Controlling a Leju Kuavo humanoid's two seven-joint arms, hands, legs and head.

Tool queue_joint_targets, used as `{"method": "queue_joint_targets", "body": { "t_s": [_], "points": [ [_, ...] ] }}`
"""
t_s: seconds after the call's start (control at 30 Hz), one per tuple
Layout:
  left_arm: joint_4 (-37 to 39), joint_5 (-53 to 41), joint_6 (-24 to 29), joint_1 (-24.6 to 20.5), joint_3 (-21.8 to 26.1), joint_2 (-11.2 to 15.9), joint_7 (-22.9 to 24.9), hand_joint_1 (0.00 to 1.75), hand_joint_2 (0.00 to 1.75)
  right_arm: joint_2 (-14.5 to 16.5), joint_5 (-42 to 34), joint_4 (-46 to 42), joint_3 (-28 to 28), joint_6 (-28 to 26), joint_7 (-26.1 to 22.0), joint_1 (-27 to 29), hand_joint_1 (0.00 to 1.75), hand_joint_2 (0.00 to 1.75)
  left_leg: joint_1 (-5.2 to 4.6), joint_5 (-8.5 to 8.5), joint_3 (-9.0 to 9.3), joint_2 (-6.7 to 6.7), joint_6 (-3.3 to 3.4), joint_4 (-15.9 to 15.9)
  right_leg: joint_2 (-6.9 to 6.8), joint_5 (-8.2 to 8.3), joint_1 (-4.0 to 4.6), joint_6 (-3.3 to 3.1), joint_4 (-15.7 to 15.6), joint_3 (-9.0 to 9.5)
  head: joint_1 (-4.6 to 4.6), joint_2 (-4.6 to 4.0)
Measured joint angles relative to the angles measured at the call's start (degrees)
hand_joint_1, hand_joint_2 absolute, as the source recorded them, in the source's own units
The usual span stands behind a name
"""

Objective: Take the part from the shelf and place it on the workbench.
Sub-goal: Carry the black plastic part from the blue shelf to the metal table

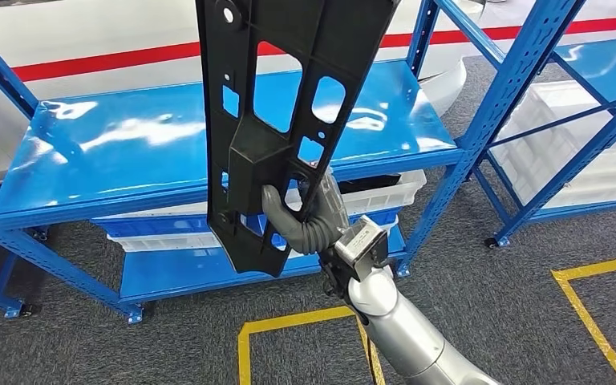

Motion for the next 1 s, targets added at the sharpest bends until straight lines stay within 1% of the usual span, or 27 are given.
{"method": "queue_joint_targets", "body": {
  "t_s": [0.03,0.1,0.13,0.17,0.2,0.23,0.27,0.3,0.33,0.37,0.4,0.43,0.47,0.5,0.53,0.6,0.63,0.67,0.7,0.77,0.8,0.83,0.87,0.9,0.93,0.97,1.0],
  "points": [
    [-0.01,-0.01,0.01,-0.05,-0.01,0.01,0.01,0.00,1.75,0.03,0.01,-0.04,-0.02,0.01,-0.01,-0.01,1.75,1.75,-0.26,-0.39,0.68,-0.05,0.34,-1.39,-0.07,0.48,-0.02,0.44,-0.09,-0.12,0.01,0.00],
    [0.00,-0.05,0.03,-0.06,-0.01,0.01,0.03,0.00,1.75,0.02,0.01,-0.05,-0.07,0.02,-0.02,0.05,1.75,1.75,-0.53,0.48,0.14,0.15,1.30,-2.00,-0.16,1.14,-0.09,1.28,-0.21,-0.37,0.02,0.00],
    [-0.01,-0.11,0.03,-0.09,-0.01,-0.04,0.04,0.00,1.75,-0.03,0.03,-0.06,-0.14,0.02,-0.03,0.10,1.75,1.75,-0.53,1.19,-0.29,0.32,1.87,-2.26,-0.14,0.41,-0.07,1.32,0.39,-0.88,0.03,0.00],
    [-0.02,-0.17,0.03,-0.13,-0.01,-0.10,0.04,0.00,1.75,-0.12,0.06,-0.07,-0.23,0.02,-0.03,0.15,1.75,1.75,-0.49,2.03,-0.87,0.51,2.44,-2.56,-0.12,-1.33,0.00,1.09,2.01,-1.67,0.05,0.00],
    [-0.04,-0.22,0.03,-0.19,-0.01,-0.18,0.04,0.00,1.75,-0.23,0.09,-0.07,-0.33,0.02,-0.04,0.21,1.75,1.75,-0.43,2.83,-1.60,0.69,2.84,-2.71,-0.10,-3.95,0.02,0.65,4.90,-2.75,0.07,0.00],
    [-0.05,-0.26,0.03,-0.21,0.00,-0.24,0.04,0.00,1.75,-0.33,0.11,-0.08,-0.41,0.02,-0.04,0.29,1.75,1.75,-0.52,3.54,-2.46,0.74,3.07,-2.69,-0.07,-6.69,0.03,0.30,8.61,-3.96,0.09,0.00],
    [-0.07,-0.26,0.03,-0.22,0.01,-0.25,0.04,0.00,1.75,-0.44,0.11,-0.07,-0.46,0.02,-0.04,0.42,1.75,1.75,-0.57,4.29,-3.43,0.82,3.16,-2.63,-0.07,-8.74,0.00,0.27,12.56,-4.87,0.08,0.00],
    [-0.07,-0.26,0.03,-0.22,0.01,-0.28,0.04,0.00,1.75,-0.56,0.11,-0.07,-0.50,0.02,-0.04,0.56,1.75,1.75,-0.61,5.01,-4.43,0.90,3.12,-2.57,-0.07,-9.60,-0.03,0.60,15.65,-5.25,0.09,0.00],
    [-0.07,-0.26,0.03,-0.22,0.02,-0.32,0.04,0.00,1.75,-0.66,0.11,-0.06,-0.51,0.02,-0.04,0.67,1.75,1.75,-0.62,5.70,-5.43,0.97,3.01,-2.46,-0.07,-9.22,-0.06,1.22,17.10,-4.81,0.08,0.00],
    [-0.07,-0.26,0.02,-0.22,0.02,-0.37,0.04,0.00,1.75,-0.75,0.11,-0.05,-0.52,0.02,-0.04,0.74,1.75,1.75,-0.61,6.36,-6.47,1.03,2.85,-2.25,-0.08,-7.96,-0.11,1.96,16.38,-3.24,0.09,0.00],
    [-0.07,-0.26,0.02,-0.22,0.02,-0.43,0.03,0.00,1.75,-0.82,0.11,-0.06,-0.54,0.02,-0.04,0.76,1.75,1.75,-0.58,6.91,-7.45,1.05,2.61,-1.92,-0.09,-6.61,-0.20,2.53,13.67,-0.70,0.08,0.00],
    [-0.10,-0.26,0.02,-0.22,0.02,-0.46,0.01,0.00,1.75,-0.87,0.12,-0.08,-0.55,0.02,-0.05,0.75,1.75,1.75,-0.64,7.35,-8.37,1.06,2.33,-1.42,-0.10,-6.10,-0.29,2.79,9.62,2.42,0.09,0.00],
    [-0.15,-0.26,0.02,-0.22,0.02,-0.50,-0.03,0.00,1.75,-0.91,0.15,-0.14,-0.57,0.02,-0.07,0.76,1.75,1.75,-0.71,7.73,-9.18,1.04,2.00,-0.87,-0.03,-6.46,-0.18,2.62,5.31,5.39,0.06,0.00],
    [-0.20,-0.26,0.03,-0.22,0.02,-0.50,-0.08,0.00,1.75,-0.94,0.17,-0.19,-0.61,0.02,-0.11,0.78,1.75,1.75,-0.82,8.13,-9.73,1.02,1.68,-0.42,0.04,-7.26,-0.07,2.26,2.18,7.20,0.04,0.00],
    [-0.25,-0.26,0.03,-0.21,0.02,-0.48,-0.13,0.00,1.75,-0.97,0.20,-0.24,-0.66,0.02,-0.15,0.83,1.75,1.75,-0.89,8.55,-10.10,1.01,1.41,-0.17,0.12,-8.05,0.13,1.81,0.39,8.03,0.02,0.00],
    [-0.26,-0.26,0.03,-0.15,0.04,-0.40,-0.17,0.00,1.75,-1.02,0.21,-0.27,-0.79,0.03,-0.22,0.95,1.75,1.75,-0.66,9.19,-10.51,0.93,0.83,-0.03,0.10,-7.85,0.07,0.79,-0.05,7.47,0.03,0.00],
    [-0.26,-0.28,0.03,-0.09,0.05,-0.37,-0.17,0.00,1.75,-1.00,0.20,-0.27,-0.84,0.04,-0.23,0.99,1.75,1.75,-0.45,8.40,-10.83,0.83,0.56,0.43,0.02,-7.34,-0.06,0.15,0.00,7.11,-0.01,0.00],
    [-0.26,-0.32,0.03,-0.05,0.06,-0.34,-0.17,0.00,1.75,-0.96,0.20,-0.27,-0.87,0.05,-0.25,0.99,1.75,1.75,-0.28,6.54,-11.35,0.74,0.25,1.74,-0.07,-6.73,-0.22,-0.53,-0.02,6.68,-0.03,0.00],
    [-0.26,-0.36,0.04,-0.02,0.07,-0.32,-0.17,0.00,1.75,-0.91,0.20,-0.27,-0.87,0.06,-0.25,0.97,1.75,1.75,-0.14,3.62,-12.12,0.64,-0.03,4.26,-0.15,-6.00,-0.28,-1.06,-0.04,6.07,-0.05,0.00],
    [-0.26,-0.41,0.04,-0.03,0.08,-0.29,-0.17,0.00,1.75,-0.85,0.20,-0.27,-0.87,0.07,-0.26,1.01,1.75,1.75,-0.09,-2.08,-13.75,0.60,-0.48,11.54,-0.17,-4.55,-0.06,-1.52,0.05,4.58,-0.10,0.00],
    [-0.26,-0.41,0.04,-0.04,0.09,-0.27,-0.17,0.00,1.75,-0.84,0.19,-0.27,-0.87,0.07,-0.26,1.06,1.75,1.75,-0.08,-3.28,-14.10,0.60,-0.60,14.77,-0.16,-3.84,0.04,-1.51,0.11,3.67,-0.12,0.00],
    [-0.26,-0.41,0.04,-0.04,0.09,-0.26,-0.17,0.00,1.75,-0.84,0.19,-0.27,-0.87,0.07,-0.26,1.10,1.75,1.75,-0.08,-3.02,-13.74,0.60,-0.60,16.43,-0.15,-3.20,0.12,-1.45,0.19,2.79,-0.13,0.00],
    [-0.27,-0.41,0.03,-0.05,0.10,-0.25,-0.17,0.00,1.75,-0.84,0.18,-0.27,-0.88,0.07,-0.26,1.13,1.75,1.75,-0.08,-1.81,-12.53,0.60,-0.47,16.31,-0.14,-2.60,0.19,-1.35,0.25,1.96,-0.13,0.00],
    [-0.29,-0.41,0.03,-0.07,0.10,-0.25,-0.17,0.00,1.75,-0.84,0.17,-0.27,-0.89,0.07,-0.26,1.14,1.75,1.75,-0.10,-0.28,-10.03,0.53,-0.16,13.83,-0.11,-2.01,0.26,-1.21,0.30,1.21,-0.13,0.00],
    [-0.34,-0.41,0.03,-0.13,0.10,-0.21,-0.17,0.00,1.75,-0.81,0.17,-0.29,-0.90,0.07,-0.26,1.12,1.75,1.75,-0.18,0.37,-6.64,0.36,0.30,9.64,-0.08,-1.46,0.34,-0.99,0.35,0.60,-0.13,0.00],
    [-0.38,-0.41,0.03,-0.20,0.11,-0.16,-0.17,0.00,1.75,-0.79,0.17,-0.31,-0.93,0.07,-0.28,1.09,1.75,1.75,-0.29,0.36,-3.31,0.20,0.74,5.13,-0.06,-0.96,0.47,-0.75,0.37,0.17,-0.12,0.00],
    [-0.42,-0.42,0.03,-0.28,0.11,-0.11,-0.17,0.00,1.75,-0.73,0.12,-0.33,-0.96,0.07,-0.34,1.03,1.75,1.75,-0.50,0.01,-0.79,0.04,1.13,1.45,-0.11,-0.39,0.51,-0.37,0.31,-0.10,-0.09,0.00]
  ]
}}
